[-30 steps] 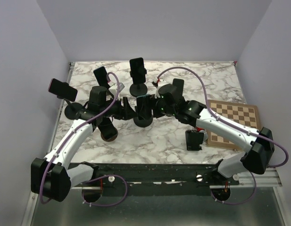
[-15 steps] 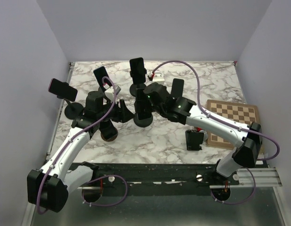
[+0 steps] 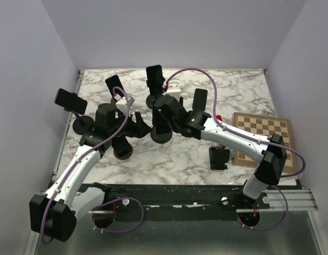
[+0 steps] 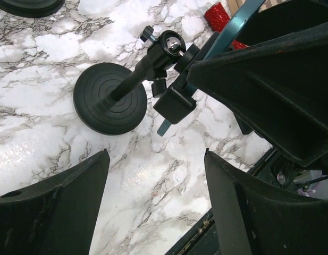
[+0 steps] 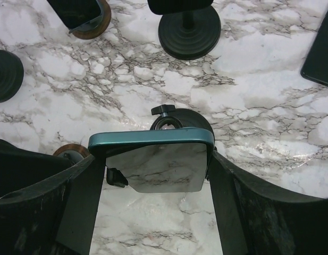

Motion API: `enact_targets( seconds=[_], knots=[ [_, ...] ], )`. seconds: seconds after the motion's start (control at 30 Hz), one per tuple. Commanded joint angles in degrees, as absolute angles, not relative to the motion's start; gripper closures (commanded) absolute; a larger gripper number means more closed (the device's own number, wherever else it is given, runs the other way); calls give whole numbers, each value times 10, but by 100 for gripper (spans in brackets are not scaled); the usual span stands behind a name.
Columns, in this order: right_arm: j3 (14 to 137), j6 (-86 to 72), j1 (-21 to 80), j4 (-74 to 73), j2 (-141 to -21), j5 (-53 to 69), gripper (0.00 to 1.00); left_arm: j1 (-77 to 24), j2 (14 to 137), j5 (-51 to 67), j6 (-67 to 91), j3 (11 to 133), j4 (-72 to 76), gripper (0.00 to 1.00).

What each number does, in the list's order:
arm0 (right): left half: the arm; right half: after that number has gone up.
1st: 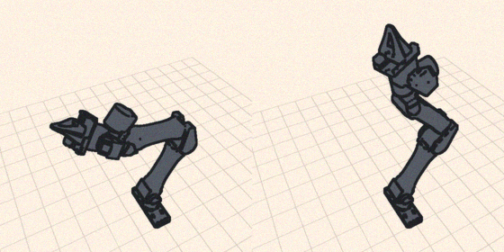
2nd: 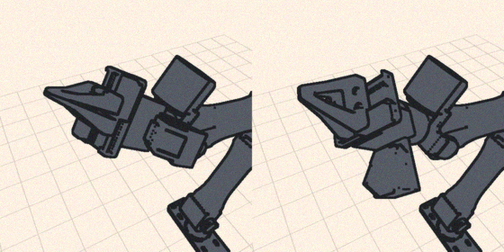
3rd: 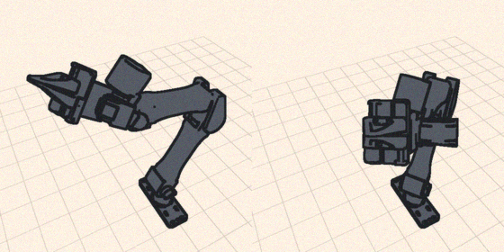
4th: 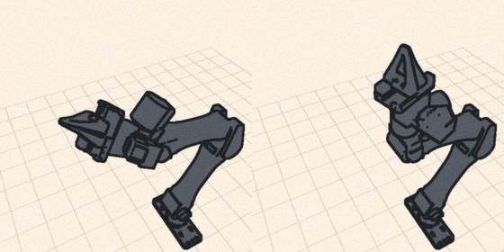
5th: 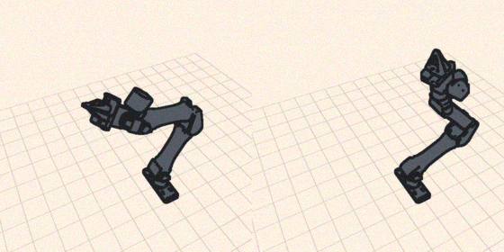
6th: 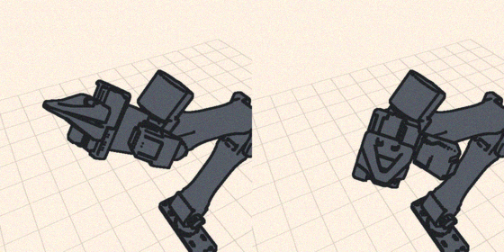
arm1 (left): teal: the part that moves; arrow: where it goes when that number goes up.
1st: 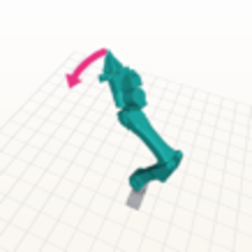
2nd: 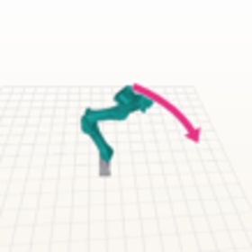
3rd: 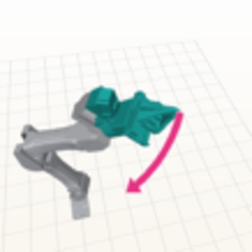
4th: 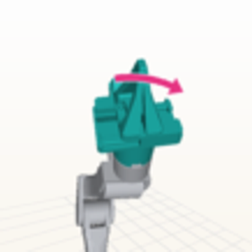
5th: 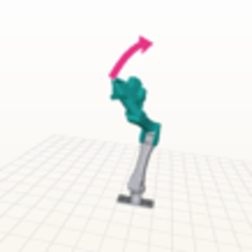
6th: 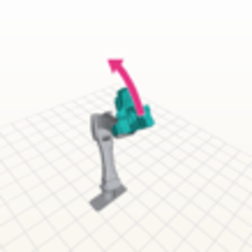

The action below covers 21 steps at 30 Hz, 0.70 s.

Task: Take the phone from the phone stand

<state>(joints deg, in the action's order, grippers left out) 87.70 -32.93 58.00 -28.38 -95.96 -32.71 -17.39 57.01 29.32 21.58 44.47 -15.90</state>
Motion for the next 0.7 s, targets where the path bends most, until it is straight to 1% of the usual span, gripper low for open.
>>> enact_targets(
  seconds=[0.0,0.07,0.17,0.23,0.3,0.37,0.43,0.47,0.5,0.53,0.57,0.6,0.63,0.67],
  knots=[
    [882,-314,583,-263,-971,-363,26,-177,559,278,209,444,-151,20],
    [887,-312,583,-266,-978,-364,25,-177,562,279,210,445,-152,20],
    [891,-312,583,-268,-986,-364,20,-177,561,281,211,443,-149,21],
    [892,-314,583,-267,-987,-368,19,-177,560,282,211,443,-148,22],
    [893,-313,583,-267,-987,-371,19,-177,562,284,211,442,-146,26],
    [893,-312,583,-267,-986,-378,19,-177,563,289,211,443,-146,27],
    [889,-309,583,-265,-986,-384,23,-177,566,295,213,443,-143,27],
    [887,-308,583,-263,-986,-385,28,-177,568,298,213,442,-141,27],
    [881,-302,582,-256,-984,-384,48,-177,568,302,215,442,-139,27],
    [875,-297,582,-251,-982,-385,62,-177,570,304,216,442,-137,27],
    [866,-291,582,-244,-978,-386,73,-177,572,309,221,440,-131,30],
    [856,-281,582,-232,-972,-383,83,-177,575,316,225,439,-123,35],
    [847,-268,580,-222,-966,-377,89,-177,578,323,227,439,-114,40],
    [839,-261,572,-215,-958,-364,98,-177,583,328,229,439,-108,42]
  ],
)
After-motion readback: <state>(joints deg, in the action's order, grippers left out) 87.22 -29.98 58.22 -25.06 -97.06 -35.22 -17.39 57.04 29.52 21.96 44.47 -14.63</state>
